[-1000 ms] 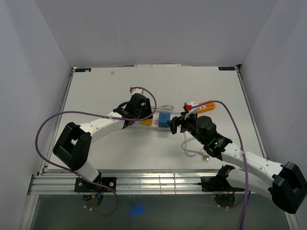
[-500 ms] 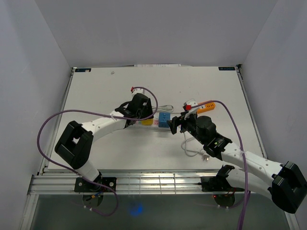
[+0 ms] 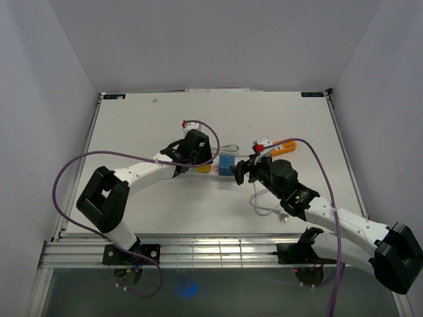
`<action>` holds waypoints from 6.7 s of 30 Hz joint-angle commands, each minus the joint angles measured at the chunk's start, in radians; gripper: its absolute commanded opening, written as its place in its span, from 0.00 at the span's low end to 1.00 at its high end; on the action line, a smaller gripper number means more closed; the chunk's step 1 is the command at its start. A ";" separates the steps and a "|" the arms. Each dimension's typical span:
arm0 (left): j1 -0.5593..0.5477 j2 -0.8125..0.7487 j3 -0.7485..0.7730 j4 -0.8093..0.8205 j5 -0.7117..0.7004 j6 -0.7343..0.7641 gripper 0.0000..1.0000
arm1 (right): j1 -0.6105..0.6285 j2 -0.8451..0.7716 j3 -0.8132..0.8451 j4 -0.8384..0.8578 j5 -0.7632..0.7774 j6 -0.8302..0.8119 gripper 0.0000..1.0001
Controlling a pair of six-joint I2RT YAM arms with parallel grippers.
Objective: Insert the plug
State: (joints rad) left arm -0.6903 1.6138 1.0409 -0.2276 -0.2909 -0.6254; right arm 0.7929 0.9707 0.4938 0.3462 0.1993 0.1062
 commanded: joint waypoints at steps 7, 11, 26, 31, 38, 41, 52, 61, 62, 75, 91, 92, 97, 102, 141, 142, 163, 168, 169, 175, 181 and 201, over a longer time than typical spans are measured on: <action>-0.048 0.015 0.027 0.016 -0.108 0.029 0.00 | -0.007 0.002 0.035 0.027 0.012 0.015 0.90; -0.058 0.029 0.036 0.010 -0.136 0.038 0.00 | -0.009 -0.006 0.035 0.025 0.015 0.016 0.90; -0.081 0.077 0.074 -0.006 -0.140 0.078 0.00 | -0.014 -0.007 0.034 0.025 0.012 0.021 0.90; -0.087 0.123 0.162 -0.120 -0.165 0.026 0.00 | -0.015 -0.004 0.035 0.024 0.011 0.021 0.90; -0.126 0.158 0.209 -0.187 -0.237 0.007 0.00 | -0.015 -0.004 0.035 0.022 0.019 0.021 0.90; -0.140 0.190 0.225 -0.191 -0.257 0.007 0.00 | -0.015 0.002 0.037 0.022 0.014 0.023 0.90; -0.149 0.179 0.127 -0.062 -0.206 0.013 0.00 | -0.018 -0.029 0.023 0.025 0.022 0.033 0.95; -0.143 0.115 -0.015 0.110 -0.162 0.064 0.00 | -0.034 -0.026 0.015 0.027 0.032 0.053 0.87; -0.143 0.136 0.025 0.070 -0.162 0.062 0.00 | -0.035 -0.026 0.017 0.027 0.032 0.056 0.86; -0.164 0.198 0.117 -0.033 -0.287 0.087 0.00 | -0.061 -0.030 0.008 0.030 0.012 0.073 0.84; -0.210 0.247 0.160 -0.044 -0.299 0.115 0.00 | -0.113 -0.036 -0.008 0.039 -0.049 0.109 0.84; -0.200 0.230 0.136 -0.020 -0.266 0.107 0.00 | -0.116 -0.038 -0.009 0.040 -0.051 0.110 0.84; -0.156 0.209 0.102 0.011 -0.177 0.085 0.00 | -0.126 -0.035 -0.012 0.043 -0.066 0.116 0.84; -0.155 0.222 0.110 0.024 -0.122 0.093 0.00 | -0.133 -0.029 -0.011 0.047 -0.077 0.122 0.84; -0.193 0.324 0.219 -0.104 -0.225 0.079 0.00 | -0.465 0.531 0.357 0.063 -0.748 0.390 0.08; -0.193 0.321 0.214 -0.095 -0.226 0.082 0.00 | -0.474 0.566 0.409 0.066 -0.817 0.401 0.08; -0.184 0.086 0.128 0.037 -0.174 0.167 0.98 | -0.474 0.510 0.281 0.165 -0.776 0.406 0.08; -0.176 -0.027 0.081 0.048 -0.183 0.178 0.98 | -0.475 0.484 0.270 0.163 -0.765 0.405 0.08; -0.176 -0.041 0.080 0.033 -0.201 0.168 0.98 | -0.475 0.476 0.267 0.163 -0.762 0.402 0.08; -0.120 -0.198 0.031 -0.032 -0.257 0.101 0.97 | -0.474 0.413 0.224 0.163 -0.727 0.389 0.08; 0.065 -0.288 -0.013 -0.091 -0.298 -0.029 0.98 | -0.475 0.355 0.184 0.160 -0.681 0.372 0.08; 0.626 -0.305 -0.087 -0.576 -0.201 -0.481 0.97 | -0.483 0.341 0.150 0.155 -0.626 0.365 0.10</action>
State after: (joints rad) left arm -0.0734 1.4364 0.9798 -0.7128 -0.4332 -1.0332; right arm 0.3141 1.3159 0.6498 0.4709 -0.4248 0.4694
